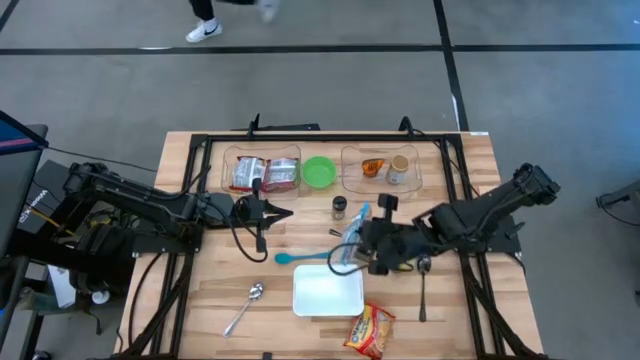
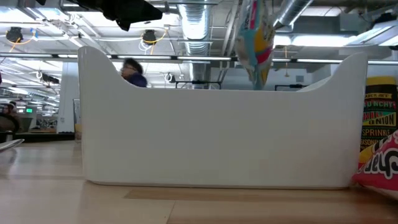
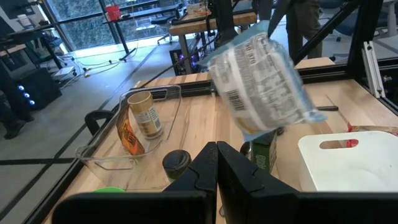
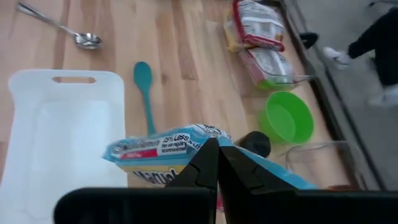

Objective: Pick & Place Food Item
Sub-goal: Put the blue noodle pack into the left transparent bin

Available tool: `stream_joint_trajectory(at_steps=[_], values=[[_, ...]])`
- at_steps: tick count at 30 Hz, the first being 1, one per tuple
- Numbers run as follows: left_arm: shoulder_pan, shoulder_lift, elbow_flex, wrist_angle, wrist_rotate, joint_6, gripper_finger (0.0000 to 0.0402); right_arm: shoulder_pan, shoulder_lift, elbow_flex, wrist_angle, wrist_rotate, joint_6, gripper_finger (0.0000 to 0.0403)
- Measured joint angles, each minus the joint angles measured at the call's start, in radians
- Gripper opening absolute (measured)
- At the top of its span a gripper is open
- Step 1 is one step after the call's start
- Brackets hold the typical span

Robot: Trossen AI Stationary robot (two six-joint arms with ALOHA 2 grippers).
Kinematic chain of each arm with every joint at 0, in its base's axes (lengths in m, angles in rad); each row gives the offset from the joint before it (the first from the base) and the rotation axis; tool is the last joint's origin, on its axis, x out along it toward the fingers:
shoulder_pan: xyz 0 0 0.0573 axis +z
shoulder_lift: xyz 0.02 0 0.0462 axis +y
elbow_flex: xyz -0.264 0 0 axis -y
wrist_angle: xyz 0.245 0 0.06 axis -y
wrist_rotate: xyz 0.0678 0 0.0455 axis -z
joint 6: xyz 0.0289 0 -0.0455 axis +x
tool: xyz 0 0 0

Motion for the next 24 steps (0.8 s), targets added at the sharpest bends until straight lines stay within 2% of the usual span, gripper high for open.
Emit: stream_joint_trajectory(at_steps=[9,18,20,24], values=[[0.000,0.000,0.000,0.024,0.000,0.008,0.0000,-0.108,0.000,0.000,0.188,-0.253,-0.144,0.0000],[0.001,0.000,0.000,0.024,0.016,0.007,0.0000,-0.108,0.000,0.000,0.274,-0.490,-0.293,0.0000],[0.012,0.000,0.000,0.025,0.089,0.008,0.0000,-0.101,0.000,0.000,0.292,-0.528,-0.312,0.0000],[0.040,0.013,0.000,0.053,0.315,0.007,0.0000,-0.095,0.000,0.000,0.323,-0.580,-0.315,0.0000]])
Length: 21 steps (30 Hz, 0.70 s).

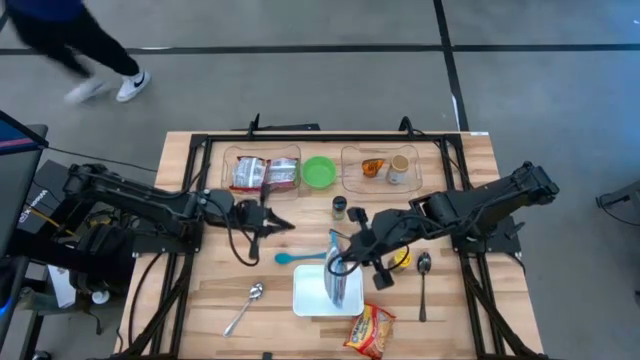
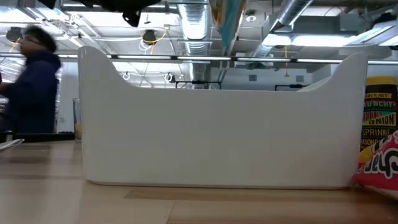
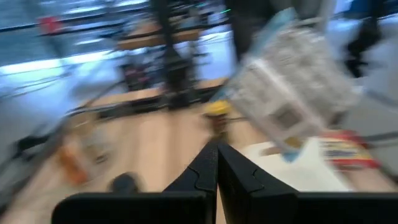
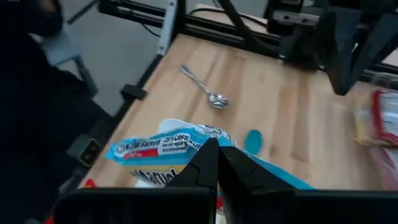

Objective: Pick & Place Food Item
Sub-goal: Put the blue noodle pack into the left transparent bin

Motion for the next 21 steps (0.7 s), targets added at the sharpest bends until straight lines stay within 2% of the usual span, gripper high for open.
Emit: stream_joint_trajectory(at_steps=[4,13,19,21], values=[[0.028,0.045,0.000,0.065,0.129,0.006,0.0000,0.000,0.000,0.000,0.025,-0.039,0.000,0.0000],[0.095,0.170,0.000,0.193,0.149,0.011,0.0002,-0.001,0.000,0.000,0.065,-0.087,-0.068,0.0000],[0.146,0.218,0.000,0.283,0.369,0.011,0.0015,-0.002,0.000,0.000,0.066,-0.091,-0.078,0.0000],[0.153,0.231,0.000,0.315,0.396,0.011,0.0020,-0.002,0.000,0.000,0.067,-0.091,-0.084,0.0000]])
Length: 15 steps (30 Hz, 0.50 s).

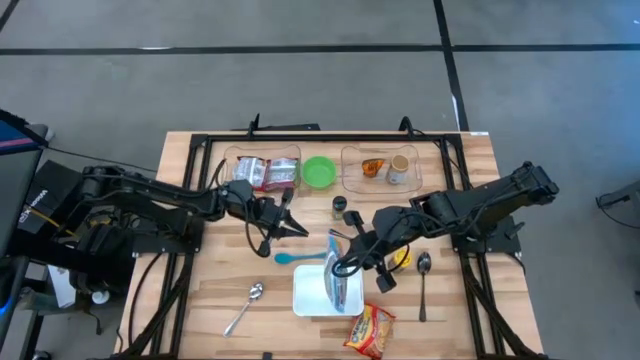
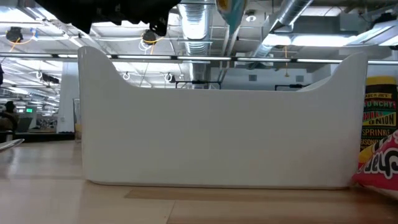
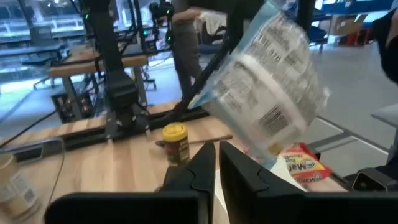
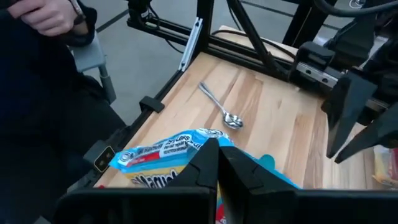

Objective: Pick & Place Food Item
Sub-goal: Put the blue noodle pack into the left transparent bin

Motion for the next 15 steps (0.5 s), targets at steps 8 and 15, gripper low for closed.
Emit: stream_joint_trajectory(at_steps=[8,15], values=[[0.005,0.024,0.000,-0.002,0.002,0.000,0.0048,-0.027,0.013,-0.001,0.049,-0.038,-0.062,0.0000],[0.005,0.018,0.000,-0.031,0.004,-0.025,0.0074,-0.045,0.013,-0.001,0.084,-0.080,-0.046,0.0000]])
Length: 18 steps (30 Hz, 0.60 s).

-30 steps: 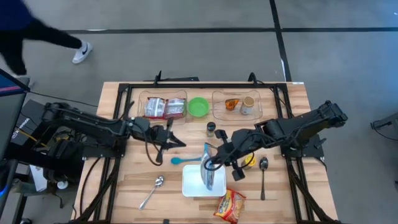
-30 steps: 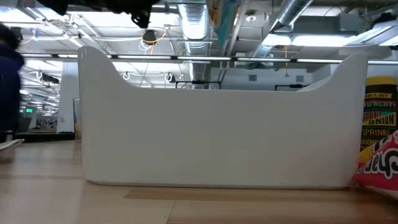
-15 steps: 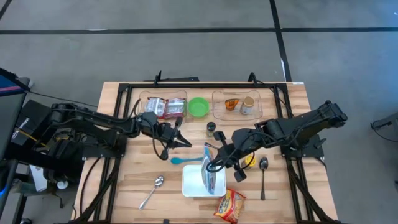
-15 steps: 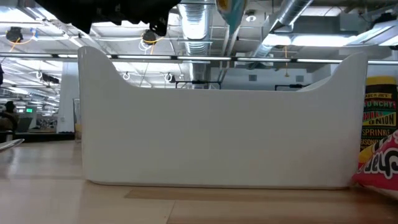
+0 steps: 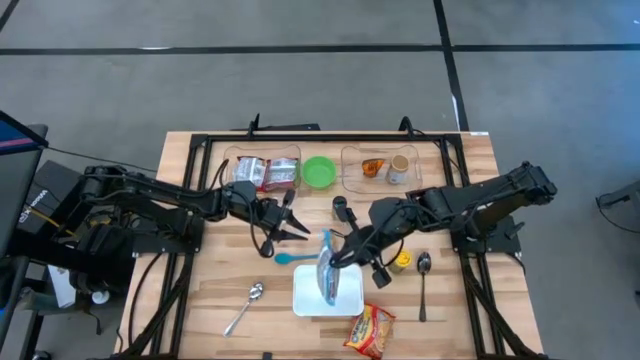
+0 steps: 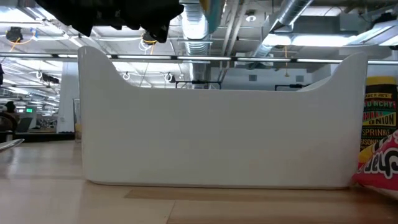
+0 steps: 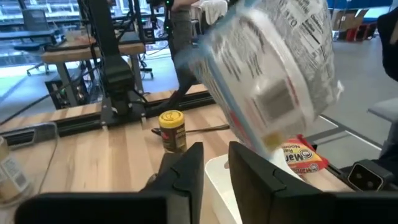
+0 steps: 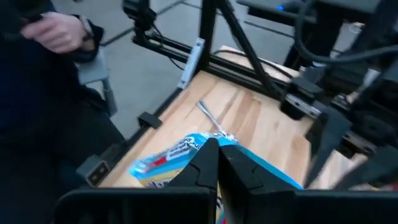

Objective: Pick & Place Food Item
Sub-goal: Put the blue noodle pack into the left transparent bin

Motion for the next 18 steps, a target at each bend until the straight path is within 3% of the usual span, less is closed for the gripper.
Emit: stream_joint_trajectory(at_steps=[6,18], values=[[0.000,0.000,0.000,0.000,0.097,-0.019,0.0097,-0.032,0.044,-0.002,0.011,-0.063,-0.011,0.0000],[0.000,0.000,0.000,-0.035,0.103,-0.019,0.0159,-0.048,0.113,0.001,0.073,-0.151,-0.016,0.0000]])
